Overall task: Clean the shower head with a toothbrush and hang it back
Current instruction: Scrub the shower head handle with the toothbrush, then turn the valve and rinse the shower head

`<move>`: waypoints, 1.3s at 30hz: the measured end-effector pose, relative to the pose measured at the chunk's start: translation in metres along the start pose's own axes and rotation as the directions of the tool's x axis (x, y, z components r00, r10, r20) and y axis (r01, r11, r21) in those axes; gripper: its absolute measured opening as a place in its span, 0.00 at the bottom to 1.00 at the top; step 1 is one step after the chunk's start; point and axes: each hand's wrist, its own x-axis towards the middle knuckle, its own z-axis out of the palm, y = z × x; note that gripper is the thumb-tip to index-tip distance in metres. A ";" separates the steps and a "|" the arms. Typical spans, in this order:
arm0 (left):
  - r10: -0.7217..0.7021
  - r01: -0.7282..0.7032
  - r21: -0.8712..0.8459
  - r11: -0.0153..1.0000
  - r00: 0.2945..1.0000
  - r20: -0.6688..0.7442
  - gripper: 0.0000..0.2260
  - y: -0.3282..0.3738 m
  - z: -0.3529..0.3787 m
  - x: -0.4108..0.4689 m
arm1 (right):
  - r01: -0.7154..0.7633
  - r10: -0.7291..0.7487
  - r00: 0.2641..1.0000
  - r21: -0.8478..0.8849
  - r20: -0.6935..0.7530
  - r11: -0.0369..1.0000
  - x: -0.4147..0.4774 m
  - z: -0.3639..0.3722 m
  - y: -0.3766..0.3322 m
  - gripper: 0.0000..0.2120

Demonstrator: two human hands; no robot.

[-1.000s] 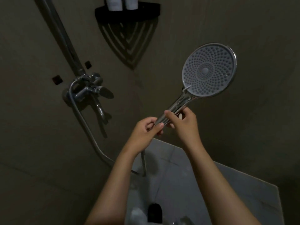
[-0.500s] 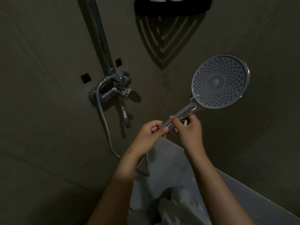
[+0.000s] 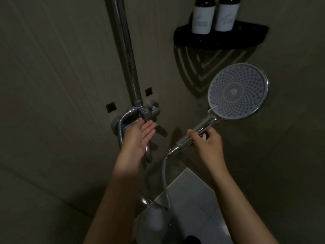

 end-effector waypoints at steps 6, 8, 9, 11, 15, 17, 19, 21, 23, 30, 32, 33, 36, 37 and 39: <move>-0.189 0.307 -0.526 0.793 0.945 0.267 0.15 0.013 0.009 0.024 | -0.019 0.016 0.997 0.041 0.080 0.999 0.021 0.003 -0.006 0.03; -0.131 0.316 -0.632 0.708 0.938 0.322 0.16 0.009 0.009 0.028 | -0.020 0.016 0.995 0.038 0.098 0.999 0.025 0.003 -0.006 0.03; -0.112 0.317 -0.653 0.688 0.935 0.336 0.16 0.006 0.009 0.029 | -0.017 0.013 0.994 0.036 0.107 0.999 0.026 0.004 -0.006 0.04; -0.091 0.307 -0.647 0.698 0.934 0.346 0.14 0.001 0.012 0.030 | -0.004 0.000 0.993 0.035 0.116 0.999 0.029 0.004 -0.007 0.05; -0.041 0.253 -0.599 0.760 0.938 0.344 0.08 -0.006 0.015 0.036 | -0.012 0.007 0.992 0.033 0.126 0.999 0.036 0.004 -0.007 0.04; -0.034 0.236 -0.580 0.779 0.941 0.337 0.06 -0.008 0.017 0.039 | -0.018 0.013 0.993 0.040 0.120 0.999 0.038 0.005 -0.005 0.03; -0.043 0.207 -0.543 0.814 0.953 0.299 0.08 -0.008 0.018 0.041 | -0.033 0.025 0.992 0.065 0.123 0.997 0.039 0.007 -0.005 0.04; -0.060 0.169 -0.477 0.863 0.970 0.235 0.10 -0.005 0.021 0.039 | -0.043 0.032 0.990 0.079 0.139 0.996 0.039 0.009 -0.005 0.06; -0.081 0.142 -0.389 0.910 0.982 0.168 0.12 0.001 0.025 0.035 | -0.036 0.024 0.988 0.075 0.151 0.997 0.038 0.011 -0.004 0.07; -0.100 0.125 0.260 0.957 0.989 -0.109 0.13 0.020 0.046 0.031 | -0.021 0.005 0.984 0.089 0.177 0.996 0.042 0.021 0.001 0.06; -0.055 0.138 0.516 0.846 0.983 -0.174 0.13 0.020 0.051 0.029 | -0.011 -0.003 0.984 0.078 0.177 0.997 0.043 0.024 0.002 0.05; -0.035 0.140 0.596 0.791 0.982 -0.183 0.13 0.020 0.053 0.029 | -0.001 -0.012 0.985 0.073 0.173 0.997 0.044 0.026 0.002 0.03; -0.061 0.136 0.562 0.816 0.987 -0.150 0.10 0.021 0.053 0.026 | 0.022 -0.033 0.985 0.067 0.167 0.997 0.047 0.031 0.002 0.02; -0.095 0.139 0.418 0.898 0.988 -0.123 0.09 0.021 0.049 0.027 | 0.021 -0.033 0.984 0.068 0.175 0.997 0.047 0.031 0.002 0.03; -0.164 0.164 -0.089 0.982 0.986 0.010 0.11 0.019 0.036 0.028 | 0.005 -0.018 0.982 0.071 0.187 0.997 0.048 0.032 0.002 0.03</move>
